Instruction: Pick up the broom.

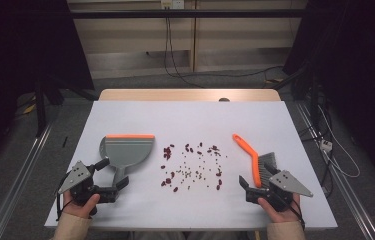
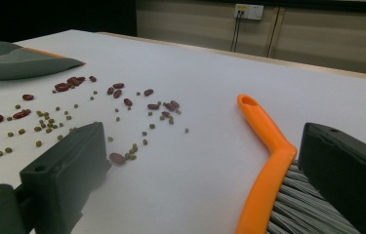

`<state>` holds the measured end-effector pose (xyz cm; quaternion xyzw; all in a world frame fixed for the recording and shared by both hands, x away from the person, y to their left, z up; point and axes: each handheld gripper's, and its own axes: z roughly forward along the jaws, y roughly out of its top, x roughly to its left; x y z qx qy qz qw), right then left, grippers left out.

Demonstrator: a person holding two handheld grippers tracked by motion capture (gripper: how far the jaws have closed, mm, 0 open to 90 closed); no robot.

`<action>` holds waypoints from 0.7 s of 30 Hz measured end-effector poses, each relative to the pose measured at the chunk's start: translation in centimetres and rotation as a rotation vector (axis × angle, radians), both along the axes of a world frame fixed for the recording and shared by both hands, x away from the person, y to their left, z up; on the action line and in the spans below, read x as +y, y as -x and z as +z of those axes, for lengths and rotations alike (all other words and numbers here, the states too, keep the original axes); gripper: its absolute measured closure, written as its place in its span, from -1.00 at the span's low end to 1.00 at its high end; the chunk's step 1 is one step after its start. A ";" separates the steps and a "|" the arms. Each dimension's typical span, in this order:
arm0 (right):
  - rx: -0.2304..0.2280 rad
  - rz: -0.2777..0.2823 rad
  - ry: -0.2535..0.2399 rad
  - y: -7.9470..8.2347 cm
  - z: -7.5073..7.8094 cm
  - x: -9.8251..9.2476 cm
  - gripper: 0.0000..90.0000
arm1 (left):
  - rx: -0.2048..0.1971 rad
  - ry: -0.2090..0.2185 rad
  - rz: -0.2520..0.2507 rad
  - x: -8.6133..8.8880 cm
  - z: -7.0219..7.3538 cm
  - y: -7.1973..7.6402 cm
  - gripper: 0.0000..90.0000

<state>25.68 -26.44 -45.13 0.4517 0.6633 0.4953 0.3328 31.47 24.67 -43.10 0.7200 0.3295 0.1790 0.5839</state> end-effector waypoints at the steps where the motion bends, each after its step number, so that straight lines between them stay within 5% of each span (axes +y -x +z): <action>1: 0.001 0.004 0.001 0.0 0.0 0.0 -0.92 | -0.001 0.006 0.002 0.0 0.0 0.0 -0.95; 21: 0.011 -0.015 0.055 -1.0 0.7 -0.2 -0.92 | 0.001 0.003 0.004 0.1 0.0 -0.2 -0.95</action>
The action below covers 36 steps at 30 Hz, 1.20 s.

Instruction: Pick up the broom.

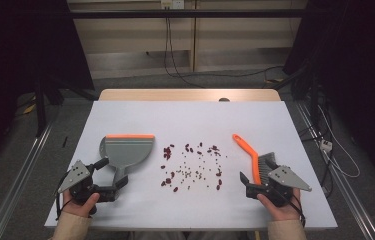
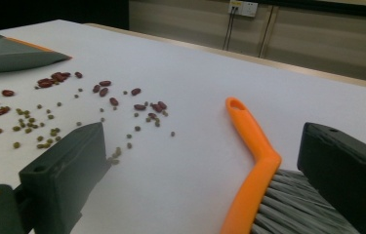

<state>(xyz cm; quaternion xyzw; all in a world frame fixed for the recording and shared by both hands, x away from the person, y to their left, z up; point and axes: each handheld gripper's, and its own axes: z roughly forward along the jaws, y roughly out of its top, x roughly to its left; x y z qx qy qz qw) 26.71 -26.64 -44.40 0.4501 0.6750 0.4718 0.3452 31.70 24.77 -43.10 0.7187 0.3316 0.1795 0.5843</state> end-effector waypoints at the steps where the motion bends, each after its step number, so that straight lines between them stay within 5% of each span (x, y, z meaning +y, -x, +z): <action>1: 0.004 -0.004 0.008 -0.1 0.0 0.0 -0.92 | -0.002 0.001 -0.001 0.0 0.0 0.0 -0.95; 19: 0.089 -0.011 0.003 -4.3 1.1 -0.1 -0.89 | -0.003 0.008 -0.004 0.3 0.1 0.0 -0.94; 32: 0.170 -0.103 -0.012 -7.0 0.8 -1.1 -0.88 | 0.008 0.010 -0.006 0.5 0.0 0.1 -0.94; 36: 0.187 -0.126 -0.013 -7.7 1.0 -1.7 -0.74 | 0.008 0.011 -0.007 0.4 0.0 0.0 -0.94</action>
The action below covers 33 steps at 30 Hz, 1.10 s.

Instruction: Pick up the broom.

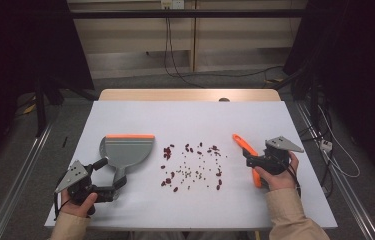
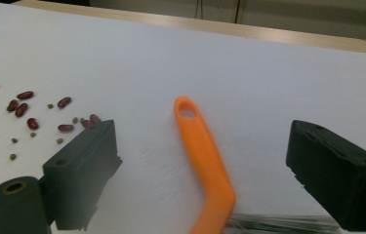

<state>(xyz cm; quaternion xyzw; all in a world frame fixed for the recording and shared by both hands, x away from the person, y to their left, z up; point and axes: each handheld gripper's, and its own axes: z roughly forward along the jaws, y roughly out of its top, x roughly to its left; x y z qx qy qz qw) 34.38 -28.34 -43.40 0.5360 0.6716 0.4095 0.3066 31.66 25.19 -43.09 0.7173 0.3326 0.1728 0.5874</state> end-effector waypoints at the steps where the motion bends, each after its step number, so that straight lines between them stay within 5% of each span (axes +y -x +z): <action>1: 0.007 -0.005 0.002 -0.2 0.0 -0.1 -0.71 | 0.000 0.000 0.000 0.0 0.0 0.0 -0.94; 16: 0.162 -0.023 0.011 -2.2 -0.7 -1.1 -0.24 | 0.008 0.002 0.003 0.1 -0.1 0.0 -0.94; 20: 0.241 -0.018 0.003 -2.5 -1.0 -1.1 -0.12 | 0.009 -0.001 0.000 0.0 0.0 0.0 -0.94; 33: 0.339 -0.026 0.023 -3.3 -1.6 -1.2 0.19 | 0.008 0.001 -0.004 0.1 -0.1 -0.1 -0.94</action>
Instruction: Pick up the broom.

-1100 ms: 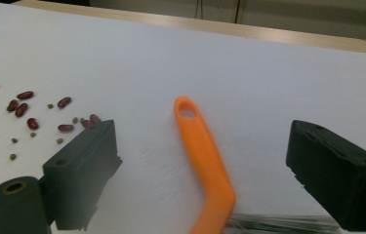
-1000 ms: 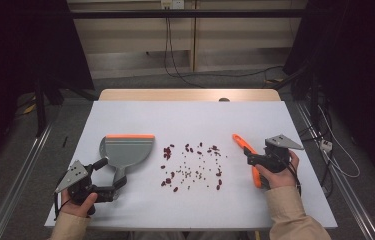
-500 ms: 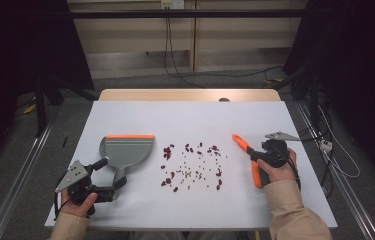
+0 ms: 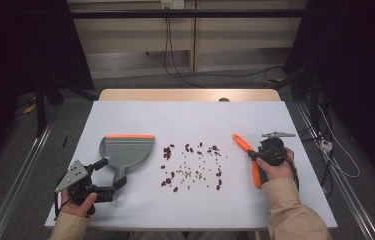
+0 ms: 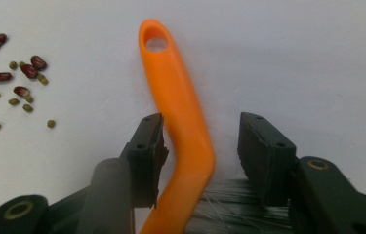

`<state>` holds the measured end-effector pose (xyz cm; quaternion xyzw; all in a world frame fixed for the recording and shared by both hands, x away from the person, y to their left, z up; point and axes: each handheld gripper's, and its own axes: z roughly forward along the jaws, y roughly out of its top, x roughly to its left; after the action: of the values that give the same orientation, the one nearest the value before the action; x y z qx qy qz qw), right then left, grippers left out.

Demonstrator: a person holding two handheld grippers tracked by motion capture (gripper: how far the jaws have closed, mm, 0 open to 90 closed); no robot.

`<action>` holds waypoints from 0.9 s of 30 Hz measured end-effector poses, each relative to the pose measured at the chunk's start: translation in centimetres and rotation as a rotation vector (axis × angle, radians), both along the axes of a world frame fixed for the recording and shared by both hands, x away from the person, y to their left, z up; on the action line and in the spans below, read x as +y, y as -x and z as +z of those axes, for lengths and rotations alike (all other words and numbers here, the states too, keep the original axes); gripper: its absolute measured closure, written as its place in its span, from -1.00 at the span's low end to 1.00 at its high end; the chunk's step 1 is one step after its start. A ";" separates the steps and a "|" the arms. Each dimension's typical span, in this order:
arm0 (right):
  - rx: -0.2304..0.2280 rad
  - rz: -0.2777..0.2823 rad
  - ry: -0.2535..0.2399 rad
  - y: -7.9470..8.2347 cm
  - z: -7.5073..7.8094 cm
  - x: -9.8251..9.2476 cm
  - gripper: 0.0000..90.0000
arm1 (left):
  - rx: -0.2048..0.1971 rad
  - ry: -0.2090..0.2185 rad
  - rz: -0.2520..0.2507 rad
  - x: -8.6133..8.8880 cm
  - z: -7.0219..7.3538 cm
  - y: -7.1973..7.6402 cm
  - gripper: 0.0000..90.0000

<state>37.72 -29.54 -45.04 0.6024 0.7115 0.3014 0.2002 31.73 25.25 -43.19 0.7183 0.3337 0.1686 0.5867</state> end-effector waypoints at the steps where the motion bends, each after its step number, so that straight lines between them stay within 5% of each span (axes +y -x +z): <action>1: 0.018 -0.004 -0.003 0.0 -0.1 0.1 0.25 | 0.001 0.000 0.000 0.0 0.0 0.0 -0.94; 10: 0.082 0.015 0.065 -0.6 0.1 1.2 0.49 | -0.001 0.001 0.002 0.0 0.0 0.0 -0.94; 17: 0.103 -0.017 0.009 -0.8 0.0 0.8 0.51 | -0.004 0.002 0.002 0.0 0.1 0.0 -0.94; 27: 0.129 -0.008 0.009 -1.2 0.3 0.7 0.54 | -0.010 0.003 -0.003 -0.2 0.1 -0.1 -0.94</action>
<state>38.94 -28.85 -44.79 0.6226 0.7218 0.2580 0.1576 31.81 25.06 -43.07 0.7171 0.3300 0.1708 0.5897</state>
